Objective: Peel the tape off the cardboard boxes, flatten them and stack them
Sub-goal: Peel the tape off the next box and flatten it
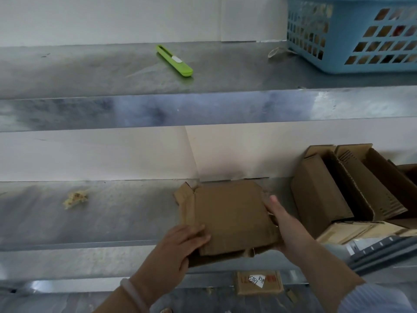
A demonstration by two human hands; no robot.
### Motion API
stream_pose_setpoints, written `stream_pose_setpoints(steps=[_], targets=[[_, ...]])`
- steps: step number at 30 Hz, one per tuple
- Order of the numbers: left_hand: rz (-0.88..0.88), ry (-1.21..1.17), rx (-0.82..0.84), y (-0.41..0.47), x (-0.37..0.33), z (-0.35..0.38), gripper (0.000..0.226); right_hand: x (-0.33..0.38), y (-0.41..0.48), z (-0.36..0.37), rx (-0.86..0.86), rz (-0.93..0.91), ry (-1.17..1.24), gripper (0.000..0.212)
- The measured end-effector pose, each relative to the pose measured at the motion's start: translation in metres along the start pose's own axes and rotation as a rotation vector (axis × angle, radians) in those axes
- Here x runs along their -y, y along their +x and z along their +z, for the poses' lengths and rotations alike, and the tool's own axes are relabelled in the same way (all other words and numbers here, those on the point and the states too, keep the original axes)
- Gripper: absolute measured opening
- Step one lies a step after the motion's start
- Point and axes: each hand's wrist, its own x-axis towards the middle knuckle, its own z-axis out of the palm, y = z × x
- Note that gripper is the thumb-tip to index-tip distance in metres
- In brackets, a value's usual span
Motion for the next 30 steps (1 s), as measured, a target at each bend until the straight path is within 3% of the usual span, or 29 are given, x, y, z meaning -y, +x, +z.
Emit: stream_pose_setpoints(steps=[4,7,11,17,23,26,30], targets=[[-0.008,0.017,0.124,0.001,0.009,0.016,0.064,-0.016,0.015,-0.004,-0.142,-0.043,-0.499,0.063],[-0.102,0.019,0.162,0.013,0.003,0.014,0.055,-0.032,0.020,-0.008,-0.162,0.027,-0.508,0.055],[-0.290,0.200,0.247,0.034,0.004,0.019,0.080,-0.041,0.023,-0.007,-0.171,0.028,-0.601,0.054],[-0.267,0.307,0.305,0.049,-0.001,0.043,0.077,-0.034,0.018,-0.010,-0.212,-0.061,-0.753,0.080],[-0.377,0.417,0.270,0.053,0.003,0.046,0.085,-0.036,0.019,-0.003,-0.119,-0.079,-1.010,0.088],[-0.408,0.410,0.266,0.050,0.016,0.051,0.083,-0.036,0.024,0.006,-0.129,-0.136,-1.271,0.086],[-0.351,0.425,0.248,0.059,0.022,0.057,0.082,-0.032,0.036,0.014,-0.177,-0.385,-1.593,0.078]])
